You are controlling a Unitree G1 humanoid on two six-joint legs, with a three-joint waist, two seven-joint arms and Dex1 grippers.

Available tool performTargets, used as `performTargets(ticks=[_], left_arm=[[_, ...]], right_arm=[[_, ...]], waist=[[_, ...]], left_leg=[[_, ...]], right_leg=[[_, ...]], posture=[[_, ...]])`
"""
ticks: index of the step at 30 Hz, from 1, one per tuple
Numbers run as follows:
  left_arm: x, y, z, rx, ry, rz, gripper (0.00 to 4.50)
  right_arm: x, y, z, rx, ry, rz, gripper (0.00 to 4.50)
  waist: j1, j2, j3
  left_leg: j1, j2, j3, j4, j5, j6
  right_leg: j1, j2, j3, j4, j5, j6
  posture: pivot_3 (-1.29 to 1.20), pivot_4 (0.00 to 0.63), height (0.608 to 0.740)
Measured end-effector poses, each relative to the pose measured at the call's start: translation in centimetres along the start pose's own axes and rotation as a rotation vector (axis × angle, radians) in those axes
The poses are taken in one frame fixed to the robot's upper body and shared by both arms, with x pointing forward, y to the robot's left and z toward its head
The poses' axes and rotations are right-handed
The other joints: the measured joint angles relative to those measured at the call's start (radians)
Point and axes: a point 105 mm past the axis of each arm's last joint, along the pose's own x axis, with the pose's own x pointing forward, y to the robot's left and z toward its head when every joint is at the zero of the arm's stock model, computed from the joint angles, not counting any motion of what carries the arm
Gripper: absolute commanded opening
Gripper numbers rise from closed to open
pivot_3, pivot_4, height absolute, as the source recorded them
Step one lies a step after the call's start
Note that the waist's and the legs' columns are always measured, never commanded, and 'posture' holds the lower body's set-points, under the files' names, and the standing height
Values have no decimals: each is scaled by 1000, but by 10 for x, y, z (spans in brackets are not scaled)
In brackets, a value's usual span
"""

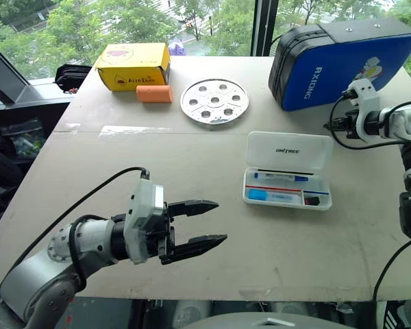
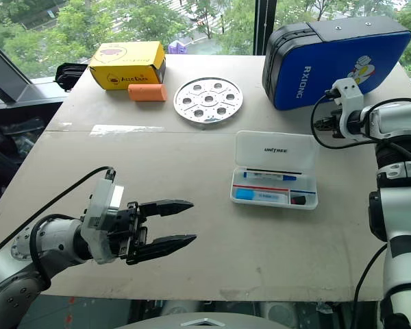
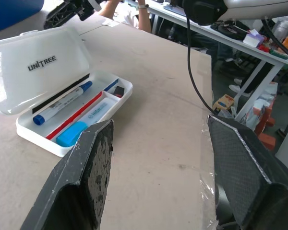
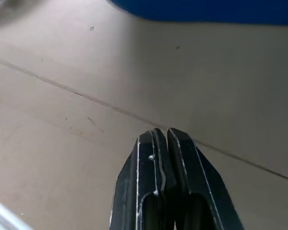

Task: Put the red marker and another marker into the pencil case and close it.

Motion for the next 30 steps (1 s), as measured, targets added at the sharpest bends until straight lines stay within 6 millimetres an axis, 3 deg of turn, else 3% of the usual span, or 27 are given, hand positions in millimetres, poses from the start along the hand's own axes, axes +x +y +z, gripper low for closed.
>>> performTargets(ticks=[3, 7, 9, 12, 16, 18, 22, 25, 28, 30], left_arm=[[-1, 2, 1, -9, 0, 28, 3141], [1, -1, 4, -8, -4, 41, 3141], [1, -1, 4, -14, -6, 45, 3141], [1, 0, 4, -23, -4, 56, 3141], [2, 2, 5, -26, 0, 66, 3141], [2, 3, 5, -21, 19, 70, 3141], [3, 7, 2, -24, 52, 93, 3141], [0, 9, -5, -42, 84, 116, 3141], [-5, 16, -14, -53, 115, 153, 3141], [-11, 18, -22, -74, 133, 171, 3141]], right_arm=[[1, 31, -10, -62, 95, 253, 73], [-27, 67, -19, -196, 180, 520, 73], [-39, 76, -27, -243, 205, 556, 73], [-45, 94, -51, -295, 264, 612, 73], [-37, 117, -95, -361, 320, 655, 73], [-28, 120, -101, -485, 276, 592, 73], [-23, 106, -111, -591, 156, 423, 73], [-41, 107, -120, -484, -23, 401, 73], [-66, 122, -109, -407, -327, 431, 73], [-87, 112, -121, -433, -316, 379, 794]], waist=[[0, 1, 1], [5, 2, 1], [5, 2, 1], [4, 2, 1], [1, 1, 0], [-1, -4, -7], [6, -20, -20], [25, -20, -19], [26, -7, -12], [27, -3, -10]], left_leg=[[-6, 0, -1, 1, 0, -1], [-6, 0, -4, 2, -1, 1], [-5, 0, -5, 2, -1, 1], [-4, 0, -6, 2, 0, 1], [-3, 0, -6, 3, 0, 0], [1, 0, -5, 3, 0, 0], [27, 2, -10, -2, -1, 0], [27, 2, -9, -1, -2, -2], [25, 1, -6, -1, -2, -2], [25, 0, -5, -2, -2, -1]], right_leg=[[-5, -1, -1, 1, 0, 0], [-4, -1, -4, 1, 0, 0], [-4, -1, -5, 2, 0, 0], [-2, -1, -6, 3, 0, 0], [-2, 0, -6, 4, 0, 0], [1, 1, -5, 4, 0, 0], [31, 3, -9, -4, -3, -5], [33, 2, -9, -11, -4, -6], [32, 1, -5, -11, -2, -2], [31, 1, -5, -11, -2, -2]], posture=[[0, 150, 740], [0, 150, 740], [0, 150, 740], [0, 150, 740], [0, 150, 740], [0, 150, 740], [0, 150, 740], [0, 150, 740], [0, 150, 740], [0, 150, 740]])
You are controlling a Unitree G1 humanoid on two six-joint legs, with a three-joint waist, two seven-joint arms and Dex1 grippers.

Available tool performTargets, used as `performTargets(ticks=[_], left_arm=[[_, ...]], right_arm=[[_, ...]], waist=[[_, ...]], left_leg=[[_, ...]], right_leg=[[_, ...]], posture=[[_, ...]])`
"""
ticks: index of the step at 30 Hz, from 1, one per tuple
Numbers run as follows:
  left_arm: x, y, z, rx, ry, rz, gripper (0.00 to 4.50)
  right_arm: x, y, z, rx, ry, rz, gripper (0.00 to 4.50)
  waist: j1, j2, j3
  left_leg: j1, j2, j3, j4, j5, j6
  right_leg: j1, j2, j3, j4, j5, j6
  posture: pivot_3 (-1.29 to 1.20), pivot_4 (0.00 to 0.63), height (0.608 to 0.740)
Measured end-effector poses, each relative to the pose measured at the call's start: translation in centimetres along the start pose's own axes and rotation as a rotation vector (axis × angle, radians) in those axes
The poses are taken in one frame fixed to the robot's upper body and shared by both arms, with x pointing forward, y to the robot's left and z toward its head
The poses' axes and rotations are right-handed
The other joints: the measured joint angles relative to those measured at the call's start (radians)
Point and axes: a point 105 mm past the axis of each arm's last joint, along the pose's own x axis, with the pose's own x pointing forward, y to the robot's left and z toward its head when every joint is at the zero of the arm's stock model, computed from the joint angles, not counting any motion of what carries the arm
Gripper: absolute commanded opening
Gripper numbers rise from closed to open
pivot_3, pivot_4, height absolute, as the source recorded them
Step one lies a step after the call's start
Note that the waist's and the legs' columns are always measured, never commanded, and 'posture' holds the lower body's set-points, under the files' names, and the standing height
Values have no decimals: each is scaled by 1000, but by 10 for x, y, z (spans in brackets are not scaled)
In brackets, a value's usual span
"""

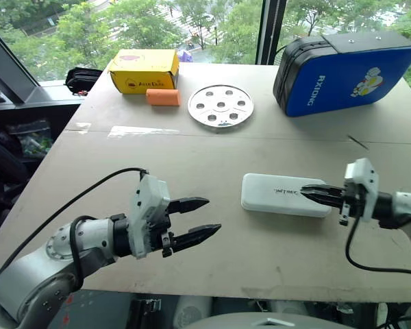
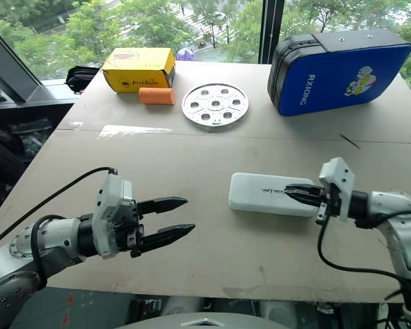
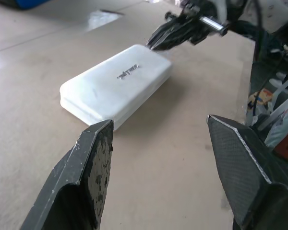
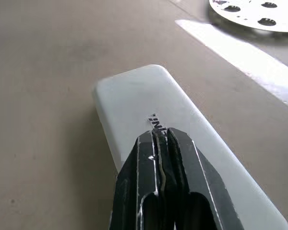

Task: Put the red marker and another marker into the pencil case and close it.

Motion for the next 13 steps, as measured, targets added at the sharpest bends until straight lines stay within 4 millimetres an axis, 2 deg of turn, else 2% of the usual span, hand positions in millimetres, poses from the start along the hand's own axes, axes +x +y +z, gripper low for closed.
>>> performTargets(ticks=[4, 7, 8, 10, 13], left_arm=[[-13, -1, -26, -79, 44, 8, 3141], [-27, -1, -35, -85, 67, 36, 3141], [-33, -1, -39, -91, 80, 48, 3141], [-39, -1, -43, -93, 90, 56, 3141], [-41, -3, -43, -87, 95, 45, 3141]], right_arm=[[-51, 13, -33, 30, 96, -92, 2661], [-90, 23, -51, 70, 166, -169, 4122], [-104, 25, -55, 83, 190, -200, 4465], [-127, 29, -56, 95, 212, -245, 4465], [-139, 33, -54, 90, 219, -265, 4465]], waist=[[1, 0, 1], [0, 2, 1], [0, 2, 1], [-2, 2, 1], [-3, 1, 1]], left_leg=[[-1, 1, -2, -3, 0, 0], [1, 2, 1, -4, -1, 0], [2, 3, 2, -4, -1, 0], [2, 3, 3, -4, -1, 0], [3, 5, 5, -2, -1, 0]], right_leg=[[-1, 1, -2, -1, -1, -2], [0, 0, -1, -2, -2, -4], [0, 0, -1, -2, -3, -4], [0, 0, 1, -2, -3, -5], [0, -2, 3, -2, -4, -3]], posture=[[0, 150, 740], [0, 150, 740], [0, 150, 740], [0, 150, 740], [0, 150, 740]])
